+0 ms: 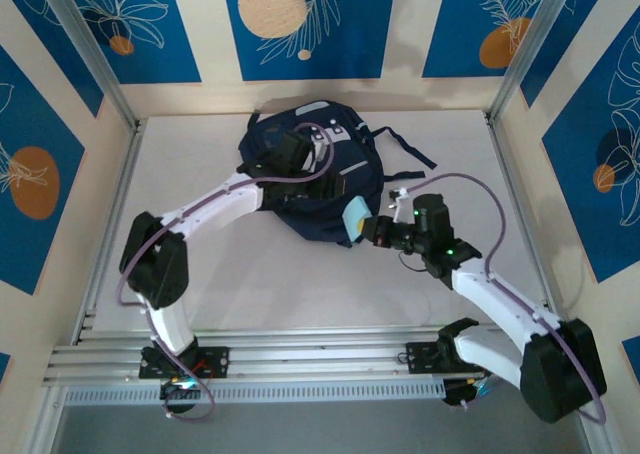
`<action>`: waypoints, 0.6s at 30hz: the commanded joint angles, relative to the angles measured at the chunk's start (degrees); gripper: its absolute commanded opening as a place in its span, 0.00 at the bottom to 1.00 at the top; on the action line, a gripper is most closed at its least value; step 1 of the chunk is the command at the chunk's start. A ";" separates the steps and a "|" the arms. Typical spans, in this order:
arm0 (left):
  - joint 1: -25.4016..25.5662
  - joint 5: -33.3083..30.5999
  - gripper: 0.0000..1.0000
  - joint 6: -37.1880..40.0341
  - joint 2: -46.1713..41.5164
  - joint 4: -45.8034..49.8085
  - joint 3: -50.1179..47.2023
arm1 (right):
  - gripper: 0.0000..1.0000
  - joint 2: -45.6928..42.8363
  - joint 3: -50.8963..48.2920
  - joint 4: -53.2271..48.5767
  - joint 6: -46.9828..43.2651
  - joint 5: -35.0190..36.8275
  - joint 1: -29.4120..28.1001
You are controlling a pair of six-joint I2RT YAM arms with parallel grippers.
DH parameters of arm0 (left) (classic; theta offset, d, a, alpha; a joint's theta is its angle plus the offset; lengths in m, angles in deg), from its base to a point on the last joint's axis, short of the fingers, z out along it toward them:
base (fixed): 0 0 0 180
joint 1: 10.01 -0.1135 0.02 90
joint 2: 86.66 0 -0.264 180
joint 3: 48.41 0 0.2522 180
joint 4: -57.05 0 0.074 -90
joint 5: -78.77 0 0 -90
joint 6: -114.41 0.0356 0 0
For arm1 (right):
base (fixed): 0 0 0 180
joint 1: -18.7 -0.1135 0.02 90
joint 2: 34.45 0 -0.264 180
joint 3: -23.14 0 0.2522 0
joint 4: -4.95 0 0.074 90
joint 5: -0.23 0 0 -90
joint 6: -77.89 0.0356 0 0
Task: Pack the student bag
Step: Open the student bag at the top-center of the table.
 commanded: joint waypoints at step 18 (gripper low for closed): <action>4.15 -11.96 0.78 28.95 18.14 15.95 19.91 | 0.08 -6.79 -1.89 -15.59 -0.92 -7.72 22.38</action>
